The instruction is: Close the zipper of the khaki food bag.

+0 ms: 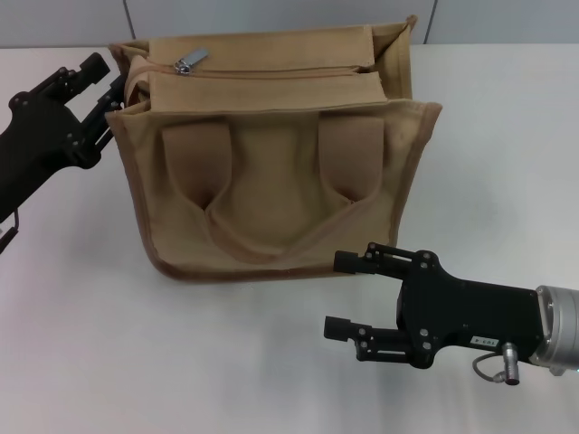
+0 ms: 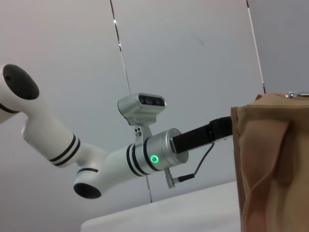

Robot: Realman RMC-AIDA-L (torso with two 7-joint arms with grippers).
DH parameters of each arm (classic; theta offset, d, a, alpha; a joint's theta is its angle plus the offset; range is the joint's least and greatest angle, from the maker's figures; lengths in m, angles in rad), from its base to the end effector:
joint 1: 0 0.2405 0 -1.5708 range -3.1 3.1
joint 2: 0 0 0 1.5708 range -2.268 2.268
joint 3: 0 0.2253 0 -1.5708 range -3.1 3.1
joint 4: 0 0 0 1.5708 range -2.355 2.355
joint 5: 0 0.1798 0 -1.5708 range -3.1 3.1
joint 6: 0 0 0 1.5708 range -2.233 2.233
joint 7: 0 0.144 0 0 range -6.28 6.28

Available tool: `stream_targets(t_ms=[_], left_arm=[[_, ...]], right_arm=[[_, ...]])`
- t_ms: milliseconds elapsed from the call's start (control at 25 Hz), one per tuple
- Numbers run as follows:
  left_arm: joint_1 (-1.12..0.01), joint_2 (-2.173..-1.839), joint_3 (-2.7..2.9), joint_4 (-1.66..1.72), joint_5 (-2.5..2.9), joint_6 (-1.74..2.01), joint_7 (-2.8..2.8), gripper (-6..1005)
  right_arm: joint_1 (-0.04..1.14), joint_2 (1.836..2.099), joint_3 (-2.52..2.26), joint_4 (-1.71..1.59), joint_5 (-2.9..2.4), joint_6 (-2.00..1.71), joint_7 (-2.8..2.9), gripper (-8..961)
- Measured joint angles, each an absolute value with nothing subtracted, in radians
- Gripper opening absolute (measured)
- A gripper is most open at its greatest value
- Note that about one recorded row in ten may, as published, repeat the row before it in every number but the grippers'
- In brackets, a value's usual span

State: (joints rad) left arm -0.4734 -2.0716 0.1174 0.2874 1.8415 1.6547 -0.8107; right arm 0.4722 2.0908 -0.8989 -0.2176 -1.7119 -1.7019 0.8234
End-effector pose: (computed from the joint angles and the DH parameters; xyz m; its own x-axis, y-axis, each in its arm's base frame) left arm -0.2444 0.2809 0.0450 0.5597 -0.0681 0.8259 0.5817 -0.6775 -0.4501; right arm 0.2088 0.2187 -0.0395 0.6877 -0.1654 -0.7069 -0.2543 -0.9669 -0.0212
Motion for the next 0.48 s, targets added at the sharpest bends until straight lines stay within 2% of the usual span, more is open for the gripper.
stream_targets(t_ms=[200,480], left_arm=[[-0.468,-2.066,0.120,0.344,1.851,1.634,-0.913,451],[-0.467,-2.066,0.134,0.442,1.854,1.643,-1.044,464]], right_arm=[[0.473,2.091,-0.899,-0.218,-1.712,-1.690,0.823,757],[0.474,2.091,-0.899,-0.218,-1.712,-1.688,0.823,758]])
